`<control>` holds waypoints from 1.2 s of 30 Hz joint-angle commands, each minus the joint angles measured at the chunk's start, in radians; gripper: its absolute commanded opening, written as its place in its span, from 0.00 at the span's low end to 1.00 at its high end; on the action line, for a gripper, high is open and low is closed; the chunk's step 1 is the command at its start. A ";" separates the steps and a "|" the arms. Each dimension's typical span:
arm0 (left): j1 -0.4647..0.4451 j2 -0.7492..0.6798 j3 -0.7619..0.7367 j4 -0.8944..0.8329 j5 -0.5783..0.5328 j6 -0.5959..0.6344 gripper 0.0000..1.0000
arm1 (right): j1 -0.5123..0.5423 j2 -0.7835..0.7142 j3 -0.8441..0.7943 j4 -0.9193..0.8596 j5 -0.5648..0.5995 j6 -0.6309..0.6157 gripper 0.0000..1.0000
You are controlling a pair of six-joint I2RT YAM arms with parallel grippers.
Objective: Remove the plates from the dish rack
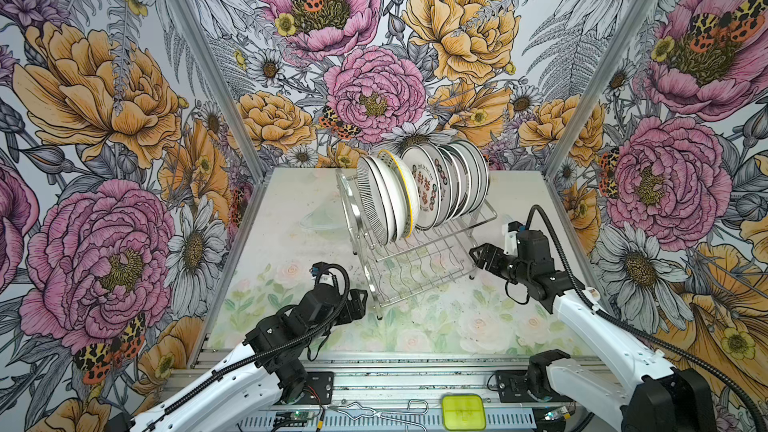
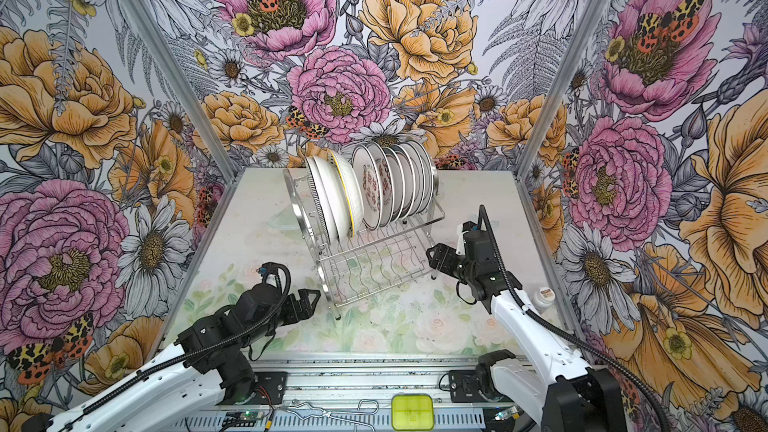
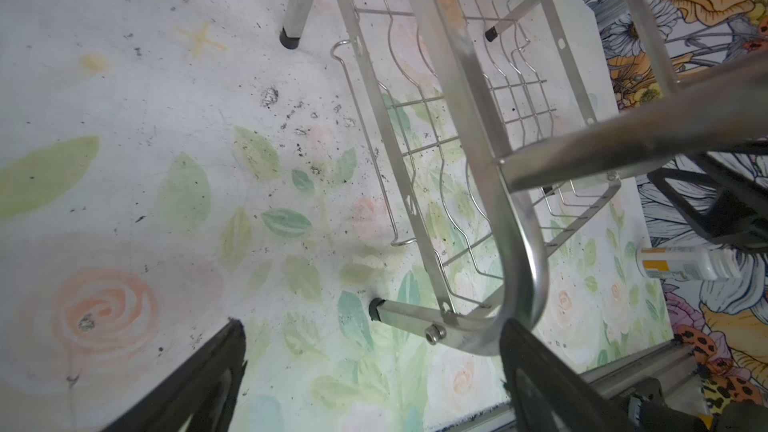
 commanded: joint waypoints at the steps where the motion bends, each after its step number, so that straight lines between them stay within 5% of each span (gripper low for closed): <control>1: -0.087 -0.001 0.009 0.026 -0.094 -0.031 0.95 | 0.008 0.027 0.003 0.011 0.055 -0.035 0.78; 10: -0.254 0.126 0.028 0.114 -0.230 -0.073 0.94 | 0.026 0.076 0.044 0.034 0.089 -0.059 0.73; 22: -0.247 0.237 0.073 0.117 -0.394 -0.132 0.83 | 0.062 0.163 0.071 0.102 0.126 -0.078 0.66; 36: -0.117 0.252 -0.007 0.246 -0.287 -0.088 0.74 | 0.080 0.218 0.069 0.173 0.142 -0.083 0.54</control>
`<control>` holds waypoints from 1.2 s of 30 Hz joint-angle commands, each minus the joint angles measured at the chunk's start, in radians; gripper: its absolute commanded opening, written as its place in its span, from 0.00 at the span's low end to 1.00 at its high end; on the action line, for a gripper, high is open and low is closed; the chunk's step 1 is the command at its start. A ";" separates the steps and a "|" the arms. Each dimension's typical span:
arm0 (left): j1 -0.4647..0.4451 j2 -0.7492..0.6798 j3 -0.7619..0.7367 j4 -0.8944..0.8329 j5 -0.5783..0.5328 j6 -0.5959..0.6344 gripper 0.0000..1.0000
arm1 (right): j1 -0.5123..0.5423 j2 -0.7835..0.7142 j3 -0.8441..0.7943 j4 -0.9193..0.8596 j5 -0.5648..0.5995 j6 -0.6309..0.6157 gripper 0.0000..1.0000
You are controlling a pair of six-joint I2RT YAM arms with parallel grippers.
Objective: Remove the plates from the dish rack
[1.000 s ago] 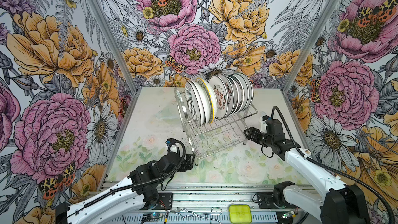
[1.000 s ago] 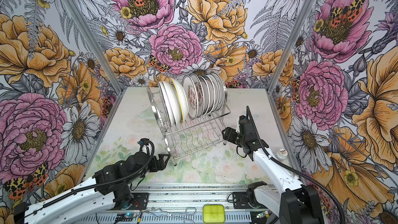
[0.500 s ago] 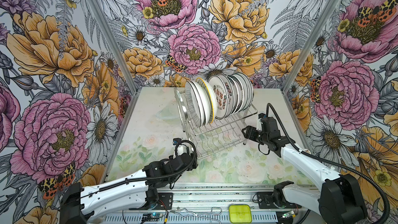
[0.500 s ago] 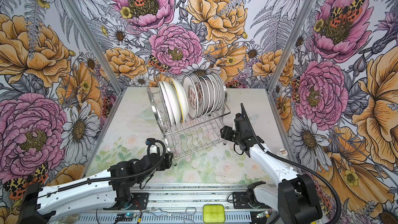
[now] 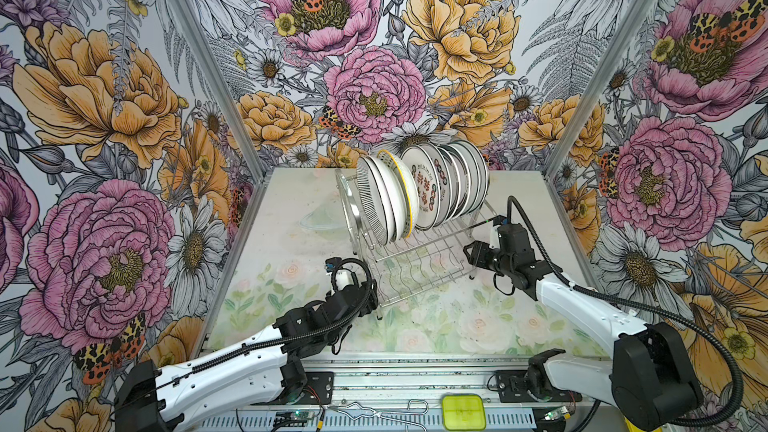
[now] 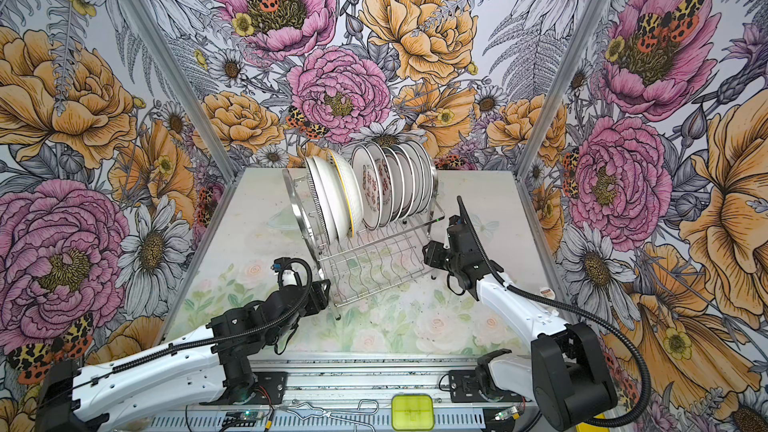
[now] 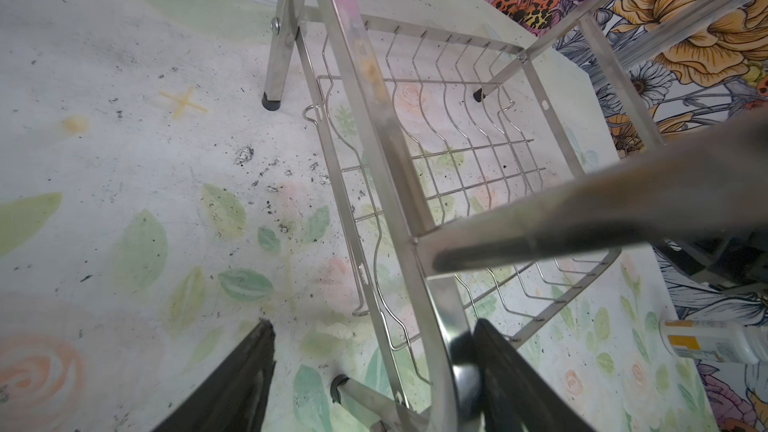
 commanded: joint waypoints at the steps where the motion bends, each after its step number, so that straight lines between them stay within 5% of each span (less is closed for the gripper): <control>1: 0.032 0.017 -0.029 0.010 0.013 0.029 0.74 | 0.003 0.030 0.027 0.035 0.031 -0.005 0.52; 26: 0.185 0.138 -0.044 0.119 0.132 0.083 0.60 | 0.034 0.068 0.013 0.111 0.067 0.029 0.27; 36: 0.316 0.156 -0.076 0.164 0.186 0.136 0.56 | 0.035 0.166 0.062 0.205 0.023 0.029 0.19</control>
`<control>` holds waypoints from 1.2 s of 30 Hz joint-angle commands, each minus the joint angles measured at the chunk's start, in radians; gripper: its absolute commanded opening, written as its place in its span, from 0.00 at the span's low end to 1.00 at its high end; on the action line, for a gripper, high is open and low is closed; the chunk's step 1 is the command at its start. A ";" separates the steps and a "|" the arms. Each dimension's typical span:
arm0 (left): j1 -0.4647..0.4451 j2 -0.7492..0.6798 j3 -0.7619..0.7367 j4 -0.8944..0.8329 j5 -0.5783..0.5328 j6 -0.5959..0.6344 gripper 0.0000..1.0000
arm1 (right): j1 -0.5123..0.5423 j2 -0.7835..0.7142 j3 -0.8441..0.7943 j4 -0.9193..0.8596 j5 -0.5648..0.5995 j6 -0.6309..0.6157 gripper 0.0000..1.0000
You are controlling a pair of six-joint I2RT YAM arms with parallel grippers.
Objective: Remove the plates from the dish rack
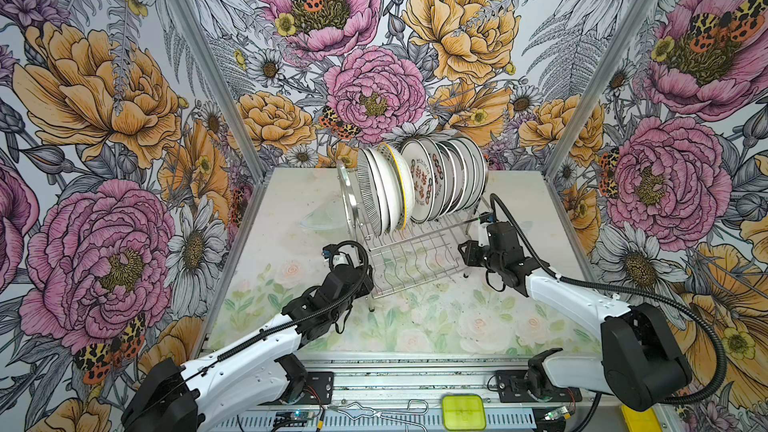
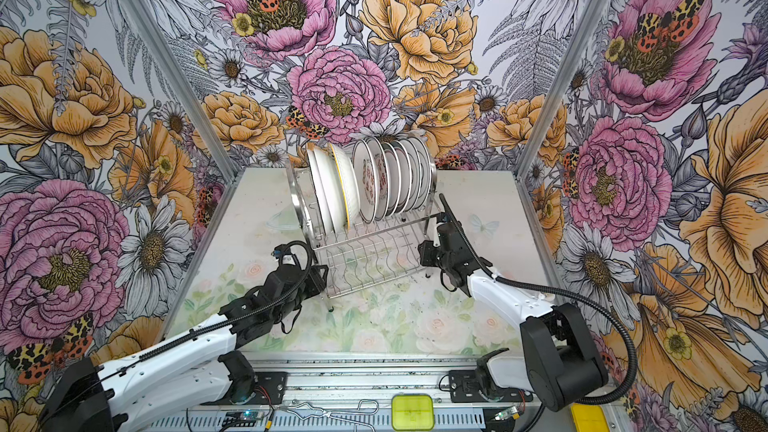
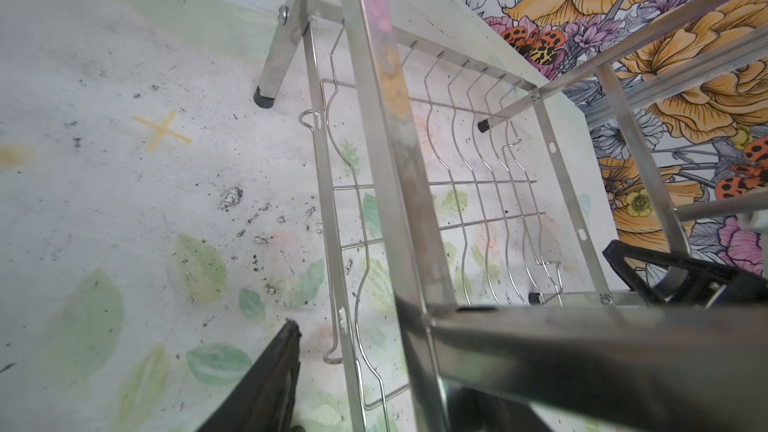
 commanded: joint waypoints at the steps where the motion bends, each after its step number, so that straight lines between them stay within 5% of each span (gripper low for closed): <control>1: 0.056 0.019 -0.048 -0.078 -0.017 0.060 0.57 | -0.020 0.073 0.049 0.091 -0.003 0.128 0.18; 21: 0.366 0.313 0.049 0.128 0.155 0.205 0.58 | 0.005 0.456 0.346 0.291 -0.100 0.125 0.16; 36: 0.541 0.548 0.189 0.200 0.287 0.278 0.57 | 0.034 0.686 0.543 0.394 -0.066 0.197 0.15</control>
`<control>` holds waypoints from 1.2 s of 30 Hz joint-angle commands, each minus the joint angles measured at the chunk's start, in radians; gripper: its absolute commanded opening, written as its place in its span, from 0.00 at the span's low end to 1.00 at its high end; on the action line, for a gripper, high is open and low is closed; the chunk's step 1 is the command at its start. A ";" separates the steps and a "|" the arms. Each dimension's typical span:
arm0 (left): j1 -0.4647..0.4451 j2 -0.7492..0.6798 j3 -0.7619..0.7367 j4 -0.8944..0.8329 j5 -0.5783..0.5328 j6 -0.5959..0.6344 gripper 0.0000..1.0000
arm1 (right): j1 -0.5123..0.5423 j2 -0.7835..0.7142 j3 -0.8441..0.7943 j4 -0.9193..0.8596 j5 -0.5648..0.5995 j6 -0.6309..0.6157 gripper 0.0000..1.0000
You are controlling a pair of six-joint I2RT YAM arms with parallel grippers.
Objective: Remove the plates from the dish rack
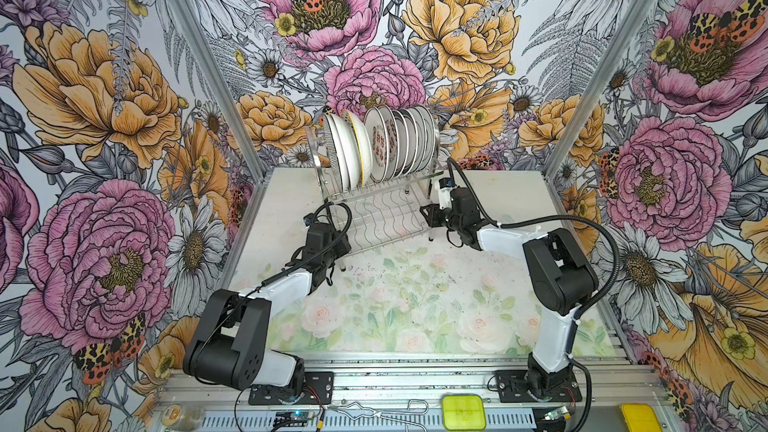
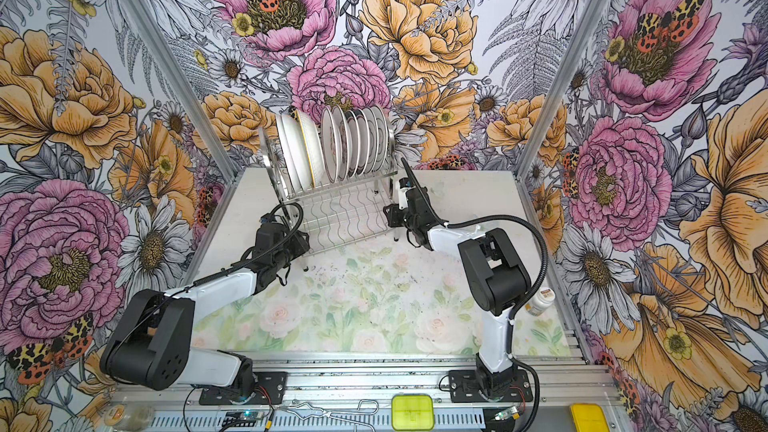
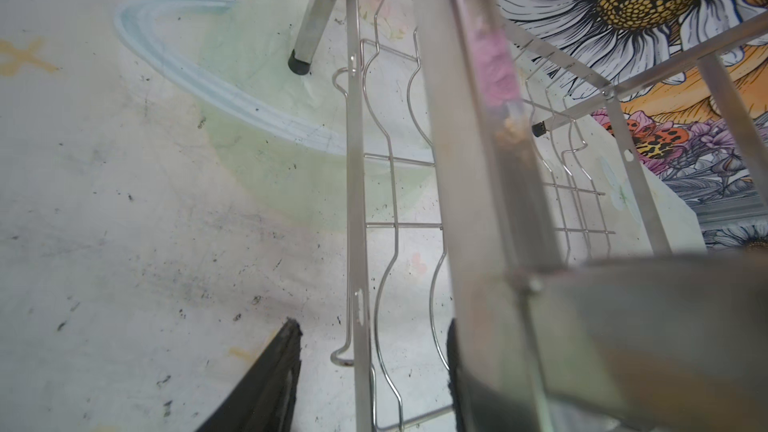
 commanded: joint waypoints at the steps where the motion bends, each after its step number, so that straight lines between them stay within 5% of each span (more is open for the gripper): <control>1: 0.045 0.053 0.011 -0.085 0.028 0.038 0.56 | -0.015 0.082 0.053 0.059 0.064 0.241 0.15; 36: 0.183 0.078 0.032 -0.056 0.098 0.074 0.54 | 0.019 0.256 0.259 0.032 0.014 0.256 0.13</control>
